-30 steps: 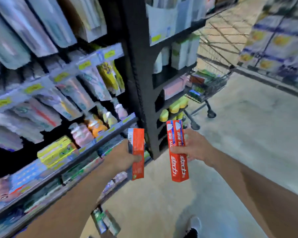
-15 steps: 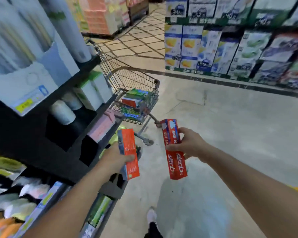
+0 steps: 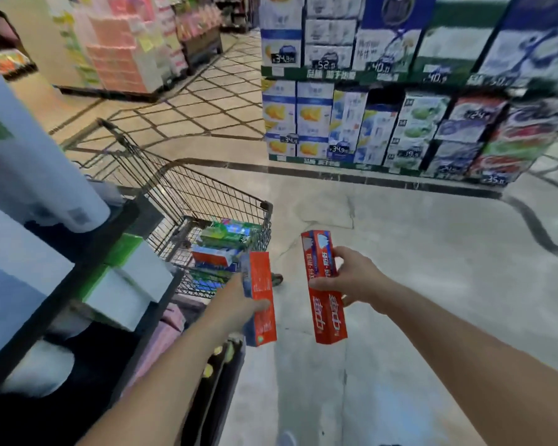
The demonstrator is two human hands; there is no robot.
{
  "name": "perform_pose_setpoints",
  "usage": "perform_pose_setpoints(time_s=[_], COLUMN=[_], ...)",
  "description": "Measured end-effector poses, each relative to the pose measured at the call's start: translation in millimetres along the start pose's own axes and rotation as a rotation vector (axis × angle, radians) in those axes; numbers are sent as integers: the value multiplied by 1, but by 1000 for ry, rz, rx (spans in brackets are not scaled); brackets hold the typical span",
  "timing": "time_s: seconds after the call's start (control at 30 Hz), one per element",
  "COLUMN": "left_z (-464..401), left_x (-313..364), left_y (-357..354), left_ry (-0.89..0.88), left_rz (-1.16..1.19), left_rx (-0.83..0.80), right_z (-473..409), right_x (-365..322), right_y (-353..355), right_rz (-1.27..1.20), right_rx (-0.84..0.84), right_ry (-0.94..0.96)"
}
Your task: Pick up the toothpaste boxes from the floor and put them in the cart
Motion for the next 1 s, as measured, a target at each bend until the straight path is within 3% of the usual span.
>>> perform_pose_setpoints(time_s=[0.43, 0.7, 1.0], left_z=[-169, -243, -275], left_x=[26, 47, 24], left_y=[6, 22, 56], left_ry=[63, 256, 439], left_rz=[-37, 9, 134], left_rx=[-20, 129, 240], right_z=[-160, -268, -342], right_x=[-76, -144, -221], right_y=[58, 110, 57], right_rz=[-6, 161, 300], right_rx=[-73, -178, -333], right_ry=[-7, 51, 162])
Point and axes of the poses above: each hand's wrist, its own z-axis away from the middle knuckle, its own y-axis out of the back of the hand, x = y × z, the point moved 1 cm from there along -z, towards the middle knuckle, and after that the axes turned 15 degrees about -y, right-handed, at the moved point
